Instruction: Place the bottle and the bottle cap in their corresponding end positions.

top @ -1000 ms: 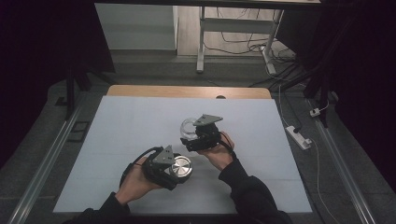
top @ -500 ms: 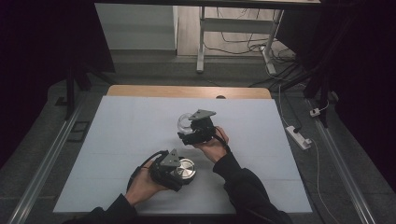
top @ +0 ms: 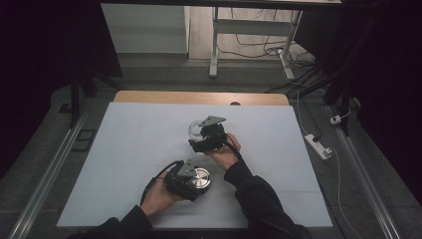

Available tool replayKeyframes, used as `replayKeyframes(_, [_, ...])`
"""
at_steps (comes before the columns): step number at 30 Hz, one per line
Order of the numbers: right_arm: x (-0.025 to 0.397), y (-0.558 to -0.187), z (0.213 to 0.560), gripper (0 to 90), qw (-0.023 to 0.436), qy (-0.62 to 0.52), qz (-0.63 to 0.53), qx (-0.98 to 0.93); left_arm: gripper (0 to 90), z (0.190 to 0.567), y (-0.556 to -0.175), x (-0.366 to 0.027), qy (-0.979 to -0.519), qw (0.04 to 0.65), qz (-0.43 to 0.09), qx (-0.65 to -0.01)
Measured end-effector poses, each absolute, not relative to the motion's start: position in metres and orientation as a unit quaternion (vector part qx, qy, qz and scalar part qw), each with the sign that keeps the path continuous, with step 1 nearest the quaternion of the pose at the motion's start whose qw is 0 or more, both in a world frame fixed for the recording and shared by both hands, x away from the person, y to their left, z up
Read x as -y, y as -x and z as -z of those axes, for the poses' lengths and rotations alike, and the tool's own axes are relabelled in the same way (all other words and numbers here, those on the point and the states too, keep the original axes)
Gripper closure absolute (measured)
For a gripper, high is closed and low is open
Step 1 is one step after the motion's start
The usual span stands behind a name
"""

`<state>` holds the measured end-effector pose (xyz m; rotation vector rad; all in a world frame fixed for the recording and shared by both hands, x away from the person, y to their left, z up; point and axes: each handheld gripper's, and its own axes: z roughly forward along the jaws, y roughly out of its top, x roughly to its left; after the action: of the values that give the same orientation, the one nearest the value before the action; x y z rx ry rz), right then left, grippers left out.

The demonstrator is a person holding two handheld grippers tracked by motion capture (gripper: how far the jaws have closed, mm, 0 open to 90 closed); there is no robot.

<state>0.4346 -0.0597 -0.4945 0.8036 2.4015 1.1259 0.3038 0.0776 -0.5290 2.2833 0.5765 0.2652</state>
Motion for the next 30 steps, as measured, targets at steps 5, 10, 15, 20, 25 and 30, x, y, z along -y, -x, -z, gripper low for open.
replayKeyframes(5, [0.061,-0.438,0.498,15.0,0.184,-0.29,-0.399,-0.85,18.9,0.534,-0.307,-0.076,-0.892,0.374,-0.105,-0.233])
replayKeyframes(10, [0.063,-0.44,0.503,15.0,0.181,-0.293,-0.398,-0.85,18.8,0.539,-0.309,-0.074,-0.895,0.364,-0.103,-0.235])
replayKeyframes(15, [0.065,-0.44,0.507,14.9,0.178,-0.292,-0.402,-0.849,18.8,0.542,-0.31,-0.074,-0.898,0.357,-0.103,-0.236])
replayKeyframes(20, [0.071,-0.442,0.509,14.7,0.163,-0.294,-0.408,-0.849,18.6,0.542,-0.314,-0.075,-0.898,0.355,-0.084,-0.248])
replayKeyframes(25, [0.071,-0.442,0.509,14.5,0.164,-0.294,-0.407,-0.849,17.3,0.543,-0.315,-0.076,-0.9,0.353,-0.078,-0.243])
replayKeyframes(30, [0.07,-0.441,0.508,14.4,0.165,-0.301,-0.401,-0.849,10.4,0.543,-0.315,-0.073,-0.904,0.346,-0.075,-0.241])
